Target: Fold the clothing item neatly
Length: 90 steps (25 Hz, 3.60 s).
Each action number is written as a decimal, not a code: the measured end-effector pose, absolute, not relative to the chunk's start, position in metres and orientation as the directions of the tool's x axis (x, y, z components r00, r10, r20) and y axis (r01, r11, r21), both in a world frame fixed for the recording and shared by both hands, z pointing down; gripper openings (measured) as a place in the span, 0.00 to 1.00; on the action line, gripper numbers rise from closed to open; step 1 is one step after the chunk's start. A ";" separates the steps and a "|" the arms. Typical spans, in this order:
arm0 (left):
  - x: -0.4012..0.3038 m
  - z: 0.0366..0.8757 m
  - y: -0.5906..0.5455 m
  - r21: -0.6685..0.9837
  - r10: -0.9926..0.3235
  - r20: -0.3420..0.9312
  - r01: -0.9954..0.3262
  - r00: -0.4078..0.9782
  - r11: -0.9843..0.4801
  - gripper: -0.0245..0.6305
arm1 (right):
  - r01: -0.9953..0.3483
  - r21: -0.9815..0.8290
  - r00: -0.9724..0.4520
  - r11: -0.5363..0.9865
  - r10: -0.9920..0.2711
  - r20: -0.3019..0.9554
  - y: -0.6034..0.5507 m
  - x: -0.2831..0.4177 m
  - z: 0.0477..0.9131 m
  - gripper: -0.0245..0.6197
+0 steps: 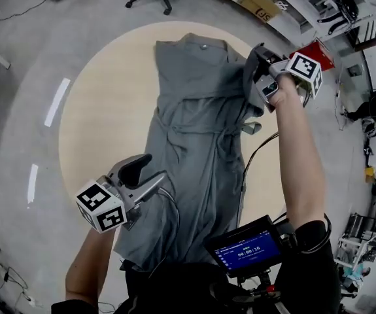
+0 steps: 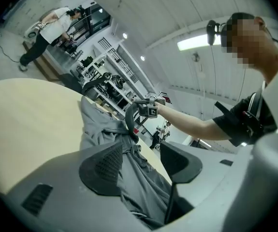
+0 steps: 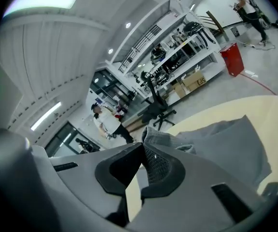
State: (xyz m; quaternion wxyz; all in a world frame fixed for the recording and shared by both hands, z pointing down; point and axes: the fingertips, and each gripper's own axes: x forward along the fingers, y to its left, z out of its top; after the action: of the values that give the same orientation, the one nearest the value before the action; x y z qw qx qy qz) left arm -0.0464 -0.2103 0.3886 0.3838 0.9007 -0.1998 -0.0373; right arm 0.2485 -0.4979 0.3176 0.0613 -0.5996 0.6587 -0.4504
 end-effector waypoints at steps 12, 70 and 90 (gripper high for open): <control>-0.095 0.404 -0.186 0.763 -0.414 0.051 -0.303 0.909 -0.571 0.41 | -0.769 -0.634 -0.542 0.085 -0.611 0.576 -0.524 0.000 0.452 0.26; -0.125 0.394 -0.157 0.712 -0.429 0.062 -0.341 0.901 -0.613 0.41 | -0.780 -0.290 -0.616 0.555 -0.597 0.513 -0.404 0.024 0.387 0.19; -0.163 0.322 0.094 0.548 -0.374 0.332 -0.500 0.866 -0.671 0.40 | -0.755 -0.520 -0.649 0.400 -0.573 0.501 0.136 0.224 0.358 0.23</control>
State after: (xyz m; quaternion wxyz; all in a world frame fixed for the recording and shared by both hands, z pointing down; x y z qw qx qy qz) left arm -0.1629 0.0941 0.3222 0.3268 0.9089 -0.2404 0.0963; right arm 0.2237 0.1361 0.3577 -0.1219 -0.4010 0.8278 -0.3729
